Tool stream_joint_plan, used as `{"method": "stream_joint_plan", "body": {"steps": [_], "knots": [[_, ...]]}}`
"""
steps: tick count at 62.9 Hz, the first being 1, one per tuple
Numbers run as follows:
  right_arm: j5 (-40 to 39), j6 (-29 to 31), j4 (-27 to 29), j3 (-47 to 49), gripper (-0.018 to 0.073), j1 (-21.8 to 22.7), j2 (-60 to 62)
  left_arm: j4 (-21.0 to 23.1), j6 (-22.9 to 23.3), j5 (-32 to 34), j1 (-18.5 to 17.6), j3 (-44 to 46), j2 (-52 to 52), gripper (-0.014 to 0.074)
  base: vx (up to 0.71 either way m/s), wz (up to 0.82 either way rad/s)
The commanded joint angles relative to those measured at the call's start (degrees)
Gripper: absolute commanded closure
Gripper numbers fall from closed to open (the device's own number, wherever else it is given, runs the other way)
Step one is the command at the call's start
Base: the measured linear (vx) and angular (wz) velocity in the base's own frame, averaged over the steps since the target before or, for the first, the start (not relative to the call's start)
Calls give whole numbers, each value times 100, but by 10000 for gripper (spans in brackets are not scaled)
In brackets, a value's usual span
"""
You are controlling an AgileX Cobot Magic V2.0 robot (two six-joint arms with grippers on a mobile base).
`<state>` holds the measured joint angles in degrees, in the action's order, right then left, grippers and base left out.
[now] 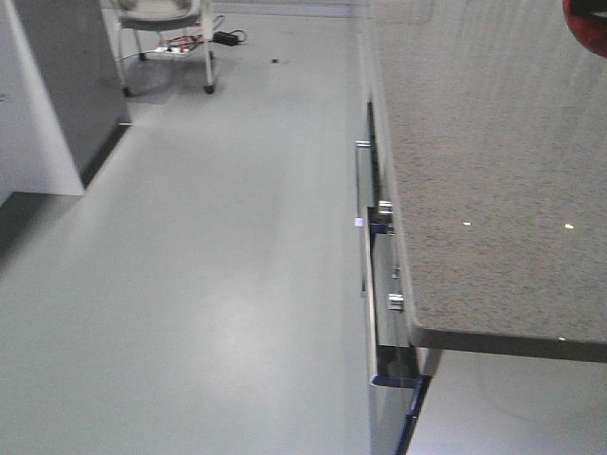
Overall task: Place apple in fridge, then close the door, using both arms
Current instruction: 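Drive the base away from the counter holding the apple in the right gripper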
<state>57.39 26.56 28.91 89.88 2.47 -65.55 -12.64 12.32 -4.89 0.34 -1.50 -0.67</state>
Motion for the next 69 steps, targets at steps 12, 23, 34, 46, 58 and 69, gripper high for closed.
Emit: {"method": "stream_joint_plan", "body": {"steps": [12,23,34,46,58,69], "knots": [[-411,63,179,177,569,17,103,38,11,438,-34,-158,-85,603,-5,45],[-411,63,179,177,569,17,103,38,11,438,-34,-158,-85,603,-5,61],[-411,63,179,177,569,17,103,38,11,438,-34,-158,-85,603,-6,68],[-411,63,179,177,569,17,103,38,11,438,-34,-158,-85,603,-7,66],[-411,63,179,177,569,17,103,38,11,438,-34,-158,-85,603,-7,59],[-411,63,179,177,569,17,103,38,11,438,-34,-158,-85,603,-6,51]]}}
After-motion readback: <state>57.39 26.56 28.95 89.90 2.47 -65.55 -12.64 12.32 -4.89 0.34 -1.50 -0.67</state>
